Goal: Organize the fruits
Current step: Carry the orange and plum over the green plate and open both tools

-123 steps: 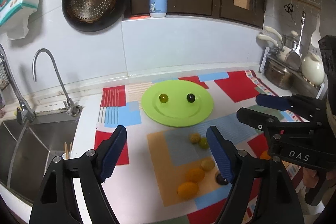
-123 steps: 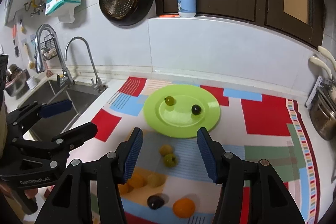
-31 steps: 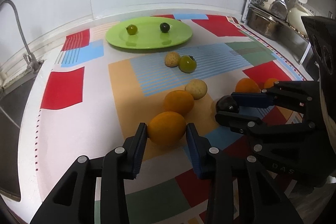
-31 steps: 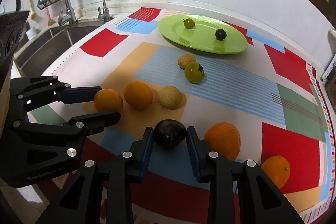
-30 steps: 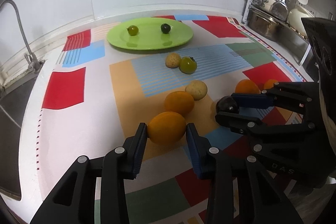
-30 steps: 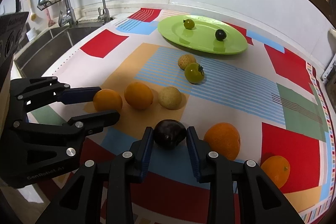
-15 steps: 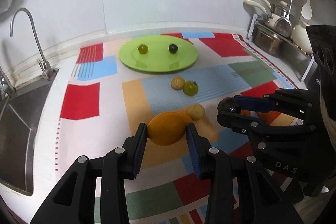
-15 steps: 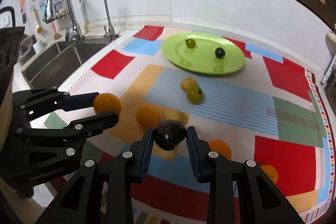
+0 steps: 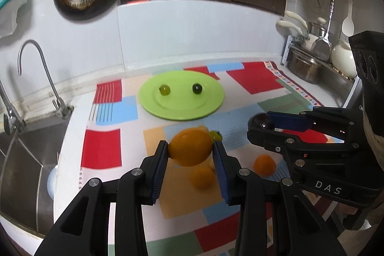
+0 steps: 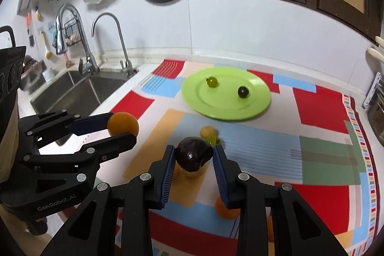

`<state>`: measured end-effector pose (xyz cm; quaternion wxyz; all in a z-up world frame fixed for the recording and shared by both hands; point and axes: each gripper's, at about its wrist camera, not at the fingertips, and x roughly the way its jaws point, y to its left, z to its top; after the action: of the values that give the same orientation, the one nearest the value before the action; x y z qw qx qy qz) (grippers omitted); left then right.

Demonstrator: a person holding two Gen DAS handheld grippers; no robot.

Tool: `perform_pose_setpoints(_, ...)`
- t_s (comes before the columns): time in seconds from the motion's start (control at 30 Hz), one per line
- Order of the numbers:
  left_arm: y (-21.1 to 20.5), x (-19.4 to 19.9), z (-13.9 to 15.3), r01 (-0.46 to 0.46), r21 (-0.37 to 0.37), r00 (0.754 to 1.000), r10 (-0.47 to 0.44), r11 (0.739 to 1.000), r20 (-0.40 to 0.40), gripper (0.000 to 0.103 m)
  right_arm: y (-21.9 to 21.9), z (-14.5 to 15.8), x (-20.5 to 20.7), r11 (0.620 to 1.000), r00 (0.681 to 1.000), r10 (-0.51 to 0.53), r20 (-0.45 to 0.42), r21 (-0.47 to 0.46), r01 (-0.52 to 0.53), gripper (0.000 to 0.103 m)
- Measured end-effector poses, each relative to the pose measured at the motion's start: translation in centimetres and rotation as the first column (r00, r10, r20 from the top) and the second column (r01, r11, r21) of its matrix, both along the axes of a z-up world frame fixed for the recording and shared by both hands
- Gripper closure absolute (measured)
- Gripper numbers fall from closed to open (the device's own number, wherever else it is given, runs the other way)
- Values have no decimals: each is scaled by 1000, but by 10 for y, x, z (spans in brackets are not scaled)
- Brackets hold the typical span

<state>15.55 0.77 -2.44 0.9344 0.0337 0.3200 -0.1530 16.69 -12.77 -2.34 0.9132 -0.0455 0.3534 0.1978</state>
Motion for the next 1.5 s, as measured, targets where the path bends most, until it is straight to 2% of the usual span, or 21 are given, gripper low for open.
perform_pose_setpoints(0.53,-8,36,32,-7,5,995,6,1000,96,65,-8,43,42,1000,992,9,125,-7,-8,70)
perform_pose_setpoints(0.7,-12,52,40,-18,18,992,15,1000,124,65,-9,52,55,1000,990,17,137,-3,-17,70)
perform_pose_setpoints(1.1,-18,95,54,-39,41,985,31,998,169,65,-12,60,104,1000,991,16,132,10,-17,70)
perform_pose_setpoints(1.5,-21,149,49,-29,32,991,25,999,134,65,-16,52,163,1000,997,0,82,22,-2,70)
